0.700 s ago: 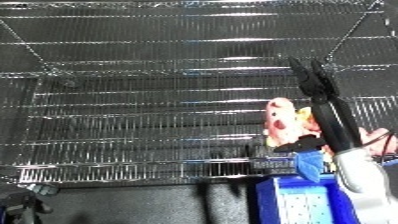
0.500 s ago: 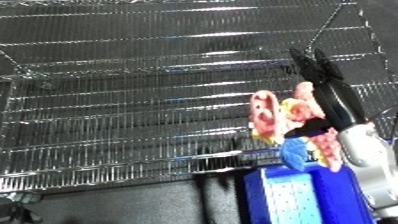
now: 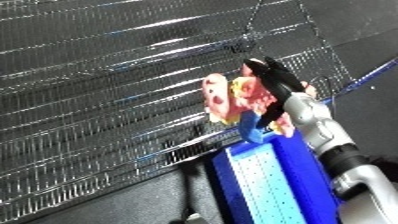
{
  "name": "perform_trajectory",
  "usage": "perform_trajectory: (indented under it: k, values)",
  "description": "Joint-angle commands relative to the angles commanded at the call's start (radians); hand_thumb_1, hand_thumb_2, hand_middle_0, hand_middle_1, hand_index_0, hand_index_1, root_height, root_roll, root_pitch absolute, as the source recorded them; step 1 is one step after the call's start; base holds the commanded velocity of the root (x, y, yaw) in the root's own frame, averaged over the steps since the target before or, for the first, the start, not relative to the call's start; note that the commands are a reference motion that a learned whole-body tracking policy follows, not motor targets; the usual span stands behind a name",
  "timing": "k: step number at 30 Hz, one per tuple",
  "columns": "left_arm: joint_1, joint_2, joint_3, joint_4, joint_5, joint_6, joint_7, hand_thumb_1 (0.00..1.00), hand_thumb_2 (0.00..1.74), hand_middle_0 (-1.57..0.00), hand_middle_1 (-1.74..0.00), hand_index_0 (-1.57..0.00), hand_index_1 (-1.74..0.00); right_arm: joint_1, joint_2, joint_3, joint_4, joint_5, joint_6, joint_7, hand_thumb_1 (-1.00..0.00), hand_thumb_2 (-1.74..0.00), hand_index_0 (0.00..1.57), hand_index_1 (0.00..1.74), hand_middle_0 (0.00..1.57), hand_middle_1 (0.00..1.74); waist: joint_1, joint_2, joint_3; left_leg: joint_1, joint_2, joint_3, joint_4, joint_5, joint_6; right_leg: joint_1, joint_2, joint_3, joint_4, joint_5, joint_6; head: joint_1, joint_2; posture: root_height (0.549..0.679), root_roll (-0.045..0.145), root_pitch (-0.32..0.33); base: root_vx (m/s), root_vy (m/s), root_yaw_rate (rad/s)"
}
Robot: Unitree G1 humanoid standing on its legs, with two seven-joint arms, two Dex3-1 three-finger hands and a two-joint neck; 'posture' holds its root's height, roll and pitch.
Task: Pick up the object and place it into the box
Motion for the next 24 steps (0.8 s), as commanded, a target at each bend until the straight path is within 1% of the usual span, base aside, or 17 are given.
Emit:
perform_trajectory:
  k: [4,9,16,19,24]
  values:
    - [-0.006,0.004,-0.014,-0.008,-0.006,-0.007,0.002,1.0,1.74,-1.57,-1.74,-1.57,-1.74,-0.065,0.014,0.034,0.117,-0.003,0.003,-0.001,0.0,0.0,0.0,0.0,0.0,0.0,0.003,0.028,0.008,-0.016,-0.008,0.0,0.001,0.005,0.0006,-0.025,-0.007,0.005,0.008,0.004,0.0009,0.046,0.028,0.639,0.067,-0.113,-0.004,-0.007,-0.008]
    - [0.001,0.008,-0.028,-0.024,-0.008,-0.008,0.005,1.0,1.74,-1.57,-1.74,-1.57,-1.74,-0.153,0.013,0.067,0.238,-0.002,-0.006,-0.01,0.0,0.0,0.0,0.0,0.0,0.0,0.005,0.059,0.021,-0.042,-0.018,0.0,0.009,0.01,0.0009,-0.056,-0.0137,0.01,0.017,0.008,0.0009,0.081,0.066,0.637,0.073,-0.1,-0.011,0.006,-0.006]
    - [0.008,0.008,-0.036,-0.03,-0.018,-0.012,0.008,1.0,1.74,-1.57,-1.74,-1.57,-1.74,-0.246,0.001,0.113,0.326,-0.005,-0.026,-0.022,0.0,0.0,0.0,0.0,0.0,0.0,0.003,0.085,0.037,-0.061,-0.024,0.0,0.005,0.015,-0.001,-0.082,-0.0187,0.013,0.022,0.006,0.0012,0.112,0.121,0.637,0.079,-0.083,-0.005,0.003,-0.008]
    - [0.011,0.008,-0.036,-0.033,-0.019,-0.012,0.009,1.0,1.74,-1.57,-1.74,-1.57,-1.74,-0.268,-0.007,0.12,0.333,-0.006,-0.025,-0.029,0.0,0.0,0.0,0.0,0.0,0.0,0.001,0.092,0.042,-0.065,-0.026,0.001,0.004,0.015,-0.0014,-0.088,-0.0191,0.015,0.023,0.006,0.0005,0.115,0.129,0.637,0.08,-0.078,-0.006,-0.003,-0.01]
    - [0.017,0.006,-0.028,-0.032,-0.016,-0.011,0.013,1.0,1.74,-1.57,-1.74,-1.57,-1.74,-0.267,-0.005,0.119,0.324,-0.004,-0.025,-0.037,-0.25,-0.44,0.39,0.44,0.39,0.44,-0.002,0.094,0.048,-0.07,-0.024,0.0,0.008,0.013,-0.0011,-0.087,-0.0174,0.013,0.022,0.002,-0.0018,0.112,0.132,0.637,0.08,-0.076,-0.001,-0.017,0.009]
